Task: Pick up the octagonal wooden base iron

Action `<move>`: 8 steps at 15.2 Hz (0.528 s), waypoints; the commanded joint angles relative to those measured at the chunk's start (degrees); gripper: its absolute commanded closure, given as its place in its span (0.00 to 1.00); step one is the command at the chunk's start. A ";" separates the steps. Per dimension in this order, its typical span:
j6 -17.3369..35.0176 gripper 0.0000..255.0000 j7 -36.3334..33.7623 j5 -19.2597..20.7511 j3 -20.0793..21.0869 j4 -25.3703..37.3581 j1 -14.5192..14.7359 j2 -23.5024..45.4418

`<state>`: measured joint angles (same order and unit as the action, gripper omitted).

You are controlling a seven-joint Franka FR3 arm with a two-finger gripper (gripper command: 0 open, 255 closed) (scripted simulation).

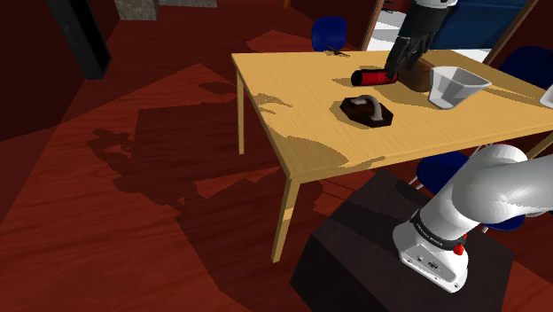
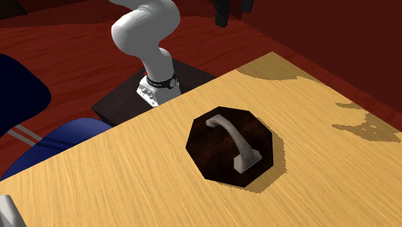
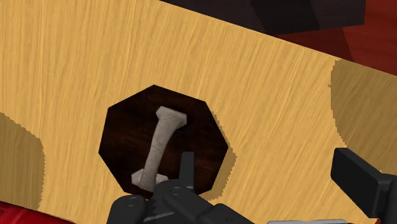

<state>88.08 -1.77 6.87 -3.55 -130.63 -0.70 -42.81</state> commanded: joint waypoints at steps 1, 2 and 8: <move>0.00 0.00 0.00 0.00 0.00 0.00 0.00 0.00; 1.95 0.00 -0.21 0.23 -0.73 -1.07 -0.49 0.54; 13.82 0.00 -1.31 1.37 -5.26 -6.16 -3.36 5.32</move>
<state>99.70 -3.14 7.95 -7.80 -136.30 -3.49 -38.70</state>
